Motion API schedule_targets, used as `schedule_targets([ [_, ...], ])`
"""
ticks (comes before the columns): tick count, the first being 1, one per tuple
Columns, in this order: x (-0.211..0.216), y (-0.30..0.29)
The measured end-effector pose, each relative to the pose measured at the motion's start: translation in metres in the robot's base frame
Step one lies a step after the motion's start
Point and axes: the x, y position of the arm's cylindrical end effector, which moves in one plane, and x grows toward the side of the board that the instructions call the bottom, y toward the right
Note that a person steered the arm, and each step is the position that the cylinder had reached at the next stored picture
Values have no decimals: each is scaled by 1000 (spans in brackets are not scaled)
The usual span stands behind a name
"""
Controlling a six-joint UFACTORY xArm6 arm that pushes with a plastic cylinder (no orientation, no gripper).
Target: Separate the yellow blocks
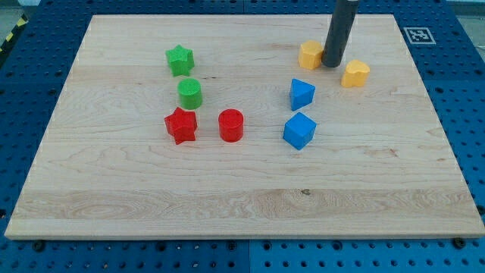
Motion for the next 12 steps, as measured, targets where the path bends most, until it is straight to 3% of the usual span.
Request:
schedule_targets([
  [3, -11, -37],
  [5, -44, -52],
  [7, -37, -79],
  [10, -20, -61],
  [12, -12, -92],
])
